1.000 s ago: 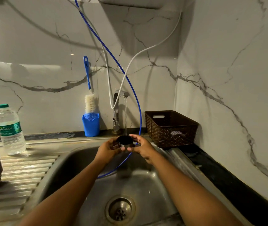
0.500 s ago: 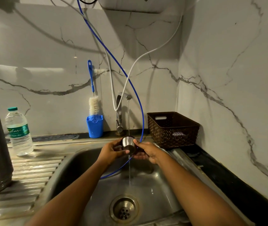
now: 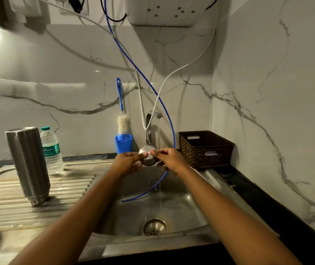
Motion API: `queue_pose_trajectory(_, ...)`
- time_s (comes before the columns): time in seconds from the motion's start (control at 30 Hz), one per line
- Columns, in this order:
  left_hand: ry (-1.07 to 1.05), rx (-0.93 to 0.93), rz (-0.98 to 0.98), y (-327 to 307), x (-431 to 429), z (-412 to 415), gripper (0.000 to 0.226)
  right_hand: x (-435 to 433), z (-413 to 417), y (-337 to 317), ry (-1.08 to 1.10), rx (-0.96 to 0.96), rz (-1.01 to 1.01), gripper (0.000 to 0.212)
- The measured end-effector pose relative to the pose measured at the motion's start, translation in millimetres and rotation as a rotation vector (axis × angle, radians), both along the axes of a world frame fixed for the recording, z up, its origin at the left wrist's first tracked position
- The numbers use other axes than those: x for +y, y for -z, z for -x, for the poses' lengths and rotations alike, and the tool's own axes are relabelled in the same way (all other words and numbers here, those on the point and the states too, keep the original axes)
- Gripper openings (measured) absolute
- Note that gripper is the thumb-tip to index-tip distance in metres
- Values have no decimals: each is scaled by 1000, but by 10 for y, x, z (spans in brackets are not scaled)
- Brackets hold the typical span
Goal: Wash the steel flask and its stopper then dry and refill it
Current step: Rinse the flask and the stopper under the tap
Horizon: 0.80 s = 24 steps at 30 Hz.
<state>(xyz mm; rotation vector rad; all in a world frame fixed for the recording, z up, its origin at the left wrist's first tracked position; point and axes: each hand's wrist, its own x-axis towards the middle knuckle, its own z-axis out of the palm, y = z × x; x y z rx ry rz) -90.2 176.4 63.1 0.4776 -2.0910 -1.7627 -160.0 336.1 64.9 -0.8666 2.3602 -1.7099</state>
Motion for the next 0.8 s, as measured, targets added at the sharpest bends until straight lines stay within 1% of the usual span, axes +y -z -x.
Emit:
queue_pose_trajectory(0.03, -33, 23, 45, -12, -10, -48, 29, -40, -45, 6, 11, 14, 4, 43)
queue_pose_trajectory(0.07, -59, 5, 74, -19, -13, -86, 30, -72, -92, 15, 9, -15, -27, 43)
queue_pose_trajectory(0.13, -44, -84, 51, -21, -10, -197, 34, -106, -195, 12, -3, -103, -106, 48)
queue_pose_trajectory(0.17, -34, -94, 46, -10, -14, -230, 36, -112, -221, 5, 2, -106, -98, 48)
queue_pose_trajectory(0.23, -71, -12, 110, -3, -33, -267, 36, -115, -248, -18, 10, -64, -4, 42)
queue_pose_trajectory(0.27, -100, 16, 141, -16, -33, -305, 37, -121, -271, -30, 9, -68, 5, 41)
queue_pose_trajectory(0.3, -112, -13, 129, 2, -39, -332, 41, -135, -311, -28, 1, -93, -27, 43)
queue_pose_trajectory(0.37, -67, -118, 45, 19, -24, -408, 47, -169, -357, 19, 18, -120, -103, 50)
queue_pose_trajectory(0.4, -49, -114, 27, 25, -11, -443, 45, -182, -359, 47, 39, -98, -83, 51)
queue_pose_trajectory(0.43, -54, -69, 35, 34, -2, -462, 40, -184, -362, 57, 47, -82, -32, 50)
queue_pose_trajectory(0.5, -96, 14, 53, 43, 4, -524, 32, -215, -385, 59, 3, -149, 28, 52)
queue_pose_trajectory(0.57, -98, -36, 31, 60, 13, -620, 35, -261, -426, 87, -13, -221, -29, 57)
queue_pose_trajectory(0.63, -64, -75, 89, 70, -34, -705, 35, -311, -474, 93, 4, -246, -21, 58)
queue_pose_trajectory(0.73, -39, -57, 247, -12, -194, -924, 26, -422, -612, 15, -103, -364, 85, 57)
queue_pose_trajectory(0.8, -35, -65, 292, -61, -331, -1099, 30, -573, -720, -2, -151, -368, 72, 60)
